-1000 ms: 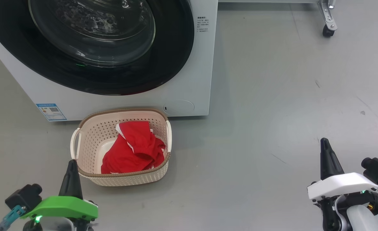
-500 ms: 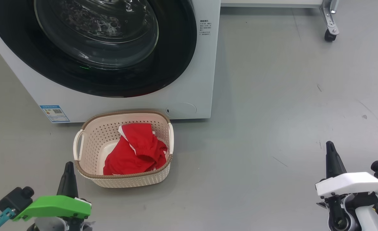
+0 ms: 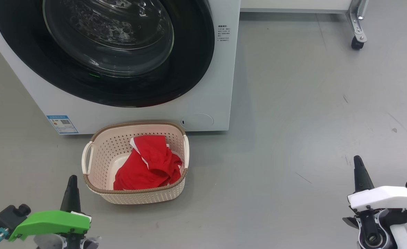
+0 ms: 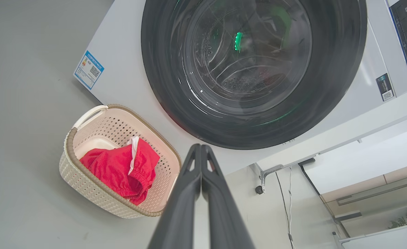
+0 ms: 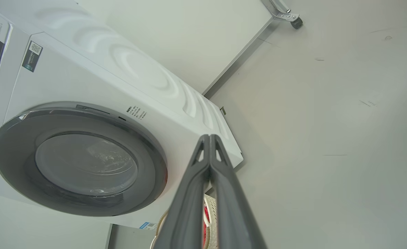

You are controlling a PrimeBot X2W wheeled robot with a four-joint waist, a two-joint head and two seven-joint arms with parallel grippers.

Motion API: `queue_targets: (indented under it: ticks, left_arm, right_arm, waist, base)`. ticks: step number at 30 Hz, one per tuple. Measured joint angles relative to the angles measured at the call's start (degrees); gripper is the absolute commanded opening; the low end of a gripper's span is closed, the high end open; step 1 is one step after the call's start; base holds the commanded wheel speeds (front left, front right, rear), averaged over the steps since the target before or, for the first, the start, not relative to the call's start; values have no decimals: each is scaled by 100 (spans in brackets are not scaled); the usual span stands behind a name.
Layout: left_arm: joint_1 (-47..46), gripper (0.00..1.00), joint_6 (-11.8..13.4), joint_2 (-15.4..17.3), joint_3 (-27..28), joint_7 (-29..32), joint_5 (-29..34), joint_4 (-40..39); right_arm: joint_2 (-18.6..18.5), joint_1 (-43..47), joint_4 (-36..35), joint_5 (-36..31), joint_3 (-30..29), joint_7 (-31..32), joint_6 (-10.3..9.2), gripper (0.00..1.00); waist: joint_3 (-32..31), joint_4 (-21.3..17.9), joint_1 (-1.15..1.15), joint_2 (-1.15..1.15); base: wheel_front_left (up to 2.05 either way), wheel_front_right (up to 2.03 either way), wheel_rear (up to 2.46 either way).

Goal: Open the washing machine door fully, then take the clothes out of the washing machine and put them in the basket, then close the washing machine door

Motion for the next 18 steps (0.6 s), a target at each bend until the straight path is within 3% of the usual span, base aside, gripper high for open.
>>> queue_targets:
  ticks: [18]
  left_arm:
    - [0,0,-18,8,151,353,-1061,-56]
  right_arm:
    - [59,-5,60,1138,-247,318,15,0]
  waist:
    - [-95,60,0,0]
  base:
    - [0,0,0]
